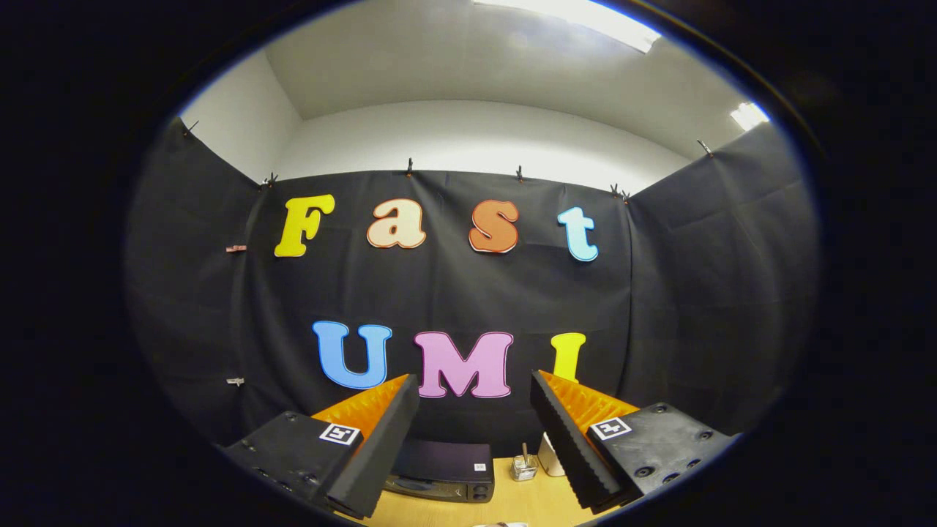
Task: Open the toaster oven, put the food inside, and close the toaster oven door.
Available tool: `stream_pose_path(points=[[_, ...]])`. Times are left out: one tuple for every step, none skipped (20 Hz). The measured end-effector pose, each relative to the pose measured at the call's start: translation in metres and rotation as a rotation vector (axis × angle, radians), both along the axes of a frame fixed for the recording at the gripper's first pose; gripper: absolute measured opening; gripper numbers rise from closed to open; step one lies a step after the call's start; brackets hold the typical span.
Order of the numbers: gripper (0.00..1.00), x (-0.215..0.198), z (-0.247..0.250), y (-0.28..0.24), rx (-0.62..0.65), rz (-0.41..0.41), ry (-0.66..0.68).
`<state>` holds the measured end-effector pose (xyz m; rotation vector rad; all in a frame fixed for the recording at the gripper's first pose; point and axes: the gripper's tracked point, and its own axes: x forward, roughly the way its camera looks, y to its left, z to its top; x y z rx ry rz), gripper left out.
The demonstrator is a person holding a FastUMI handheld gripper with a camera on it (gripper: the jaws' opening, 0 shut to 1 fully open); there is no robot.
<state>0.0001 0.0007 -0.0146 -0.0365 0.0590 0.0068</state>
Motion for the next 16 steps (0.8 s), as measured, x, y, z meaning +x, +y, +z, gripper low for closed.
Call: stream_pose_path(points=[[0.98, 0.0, -0.002, 0.0, -0.005, -0.001, 0.005], [0.98, 0.0, -0.003, -0.001, -0.01, -0.002, 0.01], [0.98, 0.001, -0.004, -0.001, -0.014, -0.003, 0.012], [0.97, 0.001, -0.004, -0.001, -0.015, -0.003, 0.014], [0.97, 0.001, -0.004, 0.001, -0.014, -0.001, 0.016], [0.97, 0.001, -0.004, 0.002, -0.013, 0.0, 0.015], [0.97, 0.001, -0.004, 0.002, -0.013, 0.0, 0.015], [0.97, 0.001, -0.004, 0.001, -0.013, 0.0, 0.014], [0.98, 0.002, -0.005, 0.002, -0.012, 0.0, 0.016], [0.98, 0.002, -0.005, 0.002, -0.009, 0.001, 0.017], [0.98, 0.002, -0.006, 0.002, -0.006, 0.0, 0.018], [0.98, 0.002, -0.006, 0.002, -0.005, 0.0, 0.018], [0.98, 0.003, -0.007, 0.002, -0.004, -0.001, 0.018], [0.98, 0.005, -0.007, 0.002, -0.003, -0.001, 0.019], [0.98, 0.006, -0.011, 0.003, -0.002, -0.002, 0.023], [0.98, 0.008, -0.014, 0.003, 0.0, -0.004, 0.027]])
